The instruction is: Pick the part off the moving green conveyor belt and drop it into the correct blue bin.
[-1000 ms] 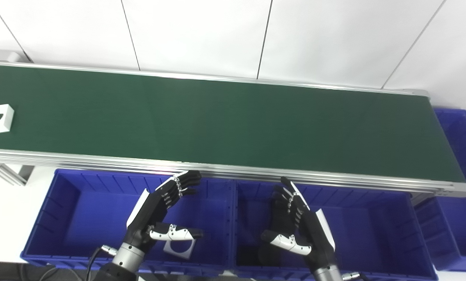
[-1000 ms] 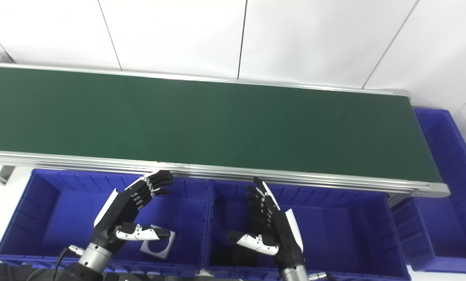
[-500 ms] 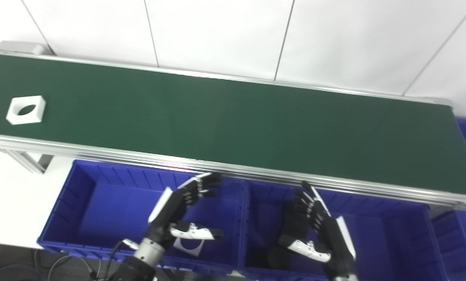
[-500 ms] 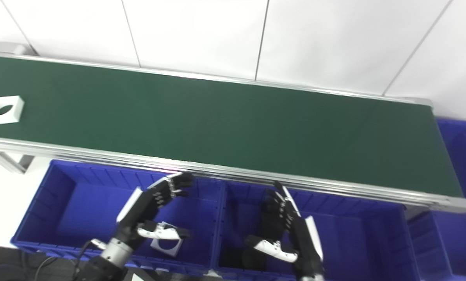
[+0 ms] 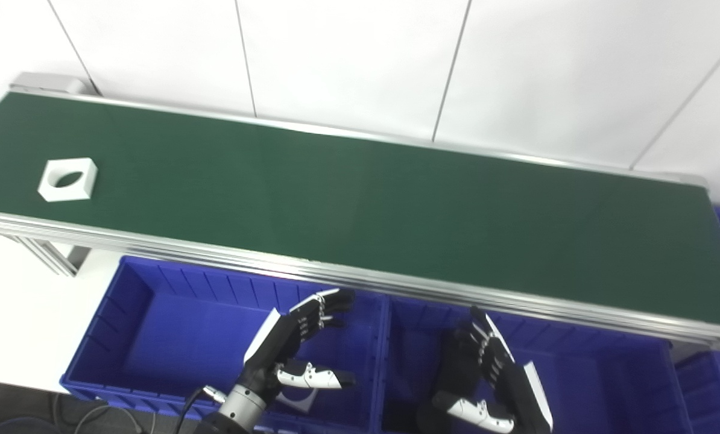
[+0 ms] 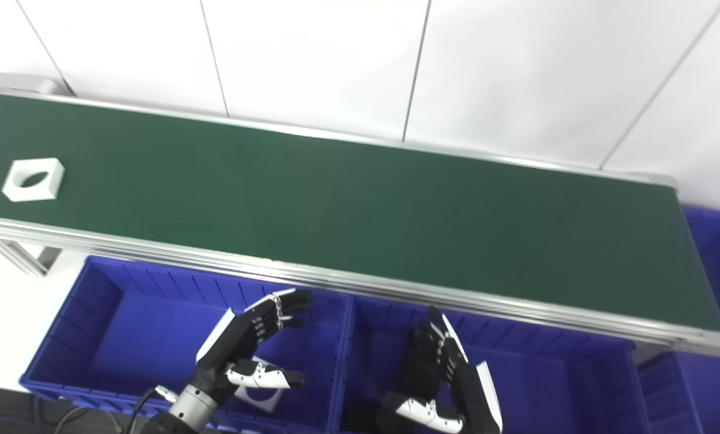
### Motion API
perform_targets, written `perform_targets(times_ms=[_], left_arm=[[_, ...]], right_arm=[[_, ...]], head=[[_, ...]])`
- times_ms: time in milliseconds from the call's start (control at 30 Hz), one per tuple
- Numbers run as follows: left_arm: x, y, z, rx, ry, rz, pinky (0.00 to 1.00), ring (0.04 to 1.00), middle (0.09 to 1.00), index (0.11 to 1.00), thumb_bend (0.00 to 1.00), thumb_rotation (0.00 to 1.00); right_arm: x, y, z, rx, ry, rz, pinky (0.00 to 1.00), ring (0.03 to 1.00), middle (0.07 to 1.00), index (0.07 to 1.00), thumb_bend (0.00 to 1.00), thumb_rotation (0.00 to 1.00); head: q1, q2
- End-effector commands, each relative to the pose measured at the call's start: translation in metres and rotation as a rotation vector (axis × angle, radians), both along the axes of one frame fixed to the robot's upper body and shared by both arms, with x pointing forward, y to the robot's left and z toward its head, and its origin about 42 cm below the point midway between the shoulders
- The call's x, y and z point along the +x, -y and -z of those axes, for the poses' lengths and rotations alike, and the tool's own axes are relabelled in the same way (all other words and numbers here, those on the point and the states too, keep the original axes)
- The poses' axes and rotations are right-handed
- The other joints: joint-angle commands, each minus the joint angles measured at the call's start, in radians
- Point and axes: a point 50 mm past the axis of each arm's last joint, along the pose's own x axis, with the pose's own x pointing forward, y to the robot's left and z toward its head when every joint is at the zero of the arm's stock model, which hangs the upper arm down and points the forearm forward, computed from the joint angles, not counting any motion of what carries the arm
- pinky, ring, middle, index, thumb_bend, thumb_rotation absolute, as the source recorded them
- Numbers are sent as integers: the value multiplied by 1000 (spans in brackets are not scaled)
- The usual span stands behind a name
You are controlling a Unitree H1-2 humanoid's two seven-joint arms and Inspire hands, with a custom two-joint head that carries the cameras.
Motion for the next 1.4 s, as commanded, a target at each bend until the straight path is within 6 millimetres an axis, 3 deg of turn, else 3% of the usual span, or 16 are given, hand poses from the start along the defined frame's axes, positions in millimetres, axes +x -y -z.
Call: perform_targets(times_ms=[0, 400, 667, 967, 1367], left_arm=[[8, 4, -9, -10, 67, 6, 741, 822, 836, 800, 906, 241], [8, 5, -4, -20, 48, 12, 738, 819, 834, 799, 908, 228], [8, 9, 0, 12, 41, 10, 736, 816, 831, 787, 921, 229], [8, 10, 2, 19, 33, 6, 706, 797, 820, 784, 947, 242], [8, 11, 7, 35, 23, 5, 709, 791, 811, 774, 960, 236]], right_arm=[[6, -1, -8, 17, 94, -11, 866, 882, 897, 962, 857, 267], [4, -3, -7, 22, 85, 1, 876, 887, 904, 971, 847, 236], [3, 5, -1, 17, 82, 5, 895, 897, 905, 977, 847, 248], [4, 7, 2, 18, 76, -2, 894, 891, 911, 986, 810, 245], [5, 7, 8, 20, 58, -1, 915, 900, 911, 992, 816, 233]], head=[[0, -1], [25, -38], [142, -87], [135, -95], [139, -149]])
